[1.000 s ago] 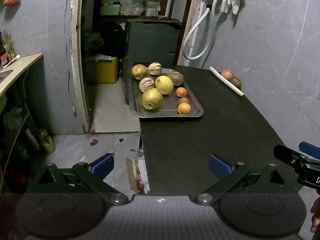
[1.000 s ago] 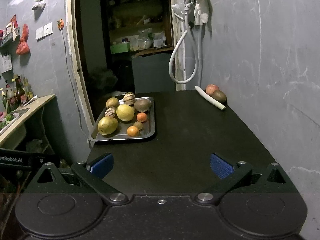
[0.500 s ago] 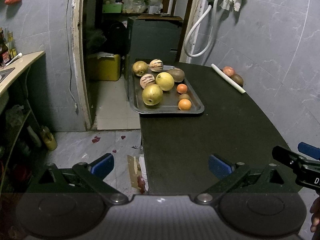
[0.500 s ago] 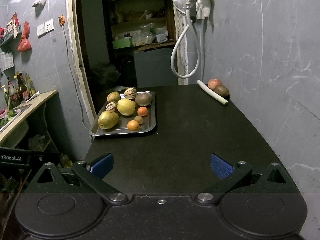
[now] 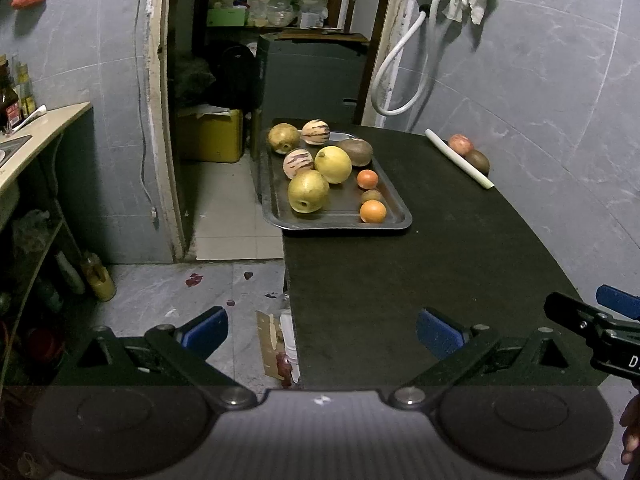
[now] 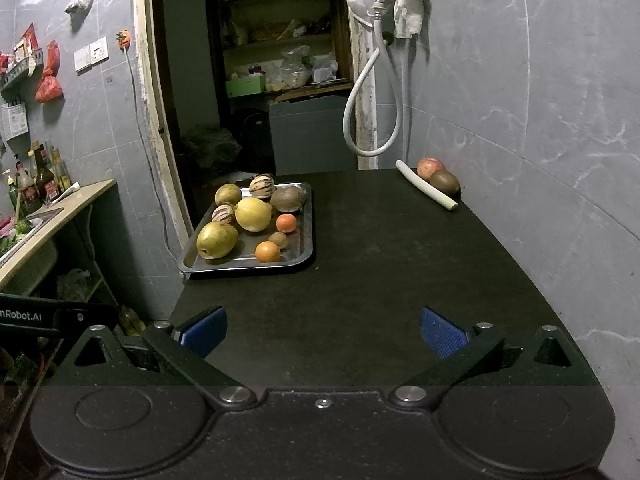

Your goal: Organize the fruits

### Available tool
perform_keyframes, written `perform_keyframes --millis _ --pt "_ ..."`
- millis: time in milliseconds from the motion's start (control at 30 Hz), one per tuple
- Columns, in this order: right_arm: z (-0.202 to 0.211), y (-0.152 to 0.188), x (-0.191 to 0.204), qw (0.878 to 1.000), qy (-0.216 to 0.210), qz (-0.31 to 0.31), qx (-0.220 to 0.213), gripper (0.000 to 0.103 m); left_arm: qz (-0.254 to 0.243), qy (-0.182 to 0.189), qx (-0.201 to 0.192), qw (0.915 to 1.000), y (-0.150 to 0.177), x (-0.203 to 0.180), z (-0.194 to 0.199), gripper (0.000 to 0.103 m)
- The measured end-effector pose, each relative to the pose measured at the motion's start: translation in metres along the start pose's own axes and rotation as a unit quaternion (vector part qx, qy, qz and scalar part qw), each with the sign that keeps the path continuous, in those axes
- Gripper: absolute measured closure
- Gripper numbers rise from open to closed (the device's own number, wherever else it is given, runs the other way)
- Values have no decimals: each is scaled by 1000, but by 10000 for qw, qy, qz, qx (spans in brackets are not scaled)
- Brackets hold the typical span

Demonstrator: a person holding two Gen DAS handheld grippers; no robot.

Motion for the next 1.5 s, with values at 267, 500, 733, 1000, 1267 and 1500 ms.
perform_keyframes --millis 267,500,733,1000,1267,1500 --pt "0 0 0 10000 2 1 2 1 0 5 0 10000 0 1 0 1" --pt "0 0 0 10000 3 -3 11 1 2 1 5 10000 0 1 0 1" --pt "0 0 0 10000 3 -1 6 1 4 3 5 10000 0 2 0 1" --pt "-2 0 -1 10000 6 -1 8 1 5 -1 7 10000 0 1 0 1" --pt "-2 -1 -1 10000 6 -1 11 1 7 0 -5 10000 0 1 0 1" --pt "-2 -1 -1 10000 12 4 5 1 -241 -219 45 9995 -1 0 0 1"
Point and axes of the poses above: each gripper's, at about its wrist camera, not at the fingertips, and z roughly against the way its jaws point, x to its left, y to its underside, the point moved 7 cm from there along -z, roughly the way its jaws point, and after that the axes turned 10 degrees about -x, right-handed, at the moved point
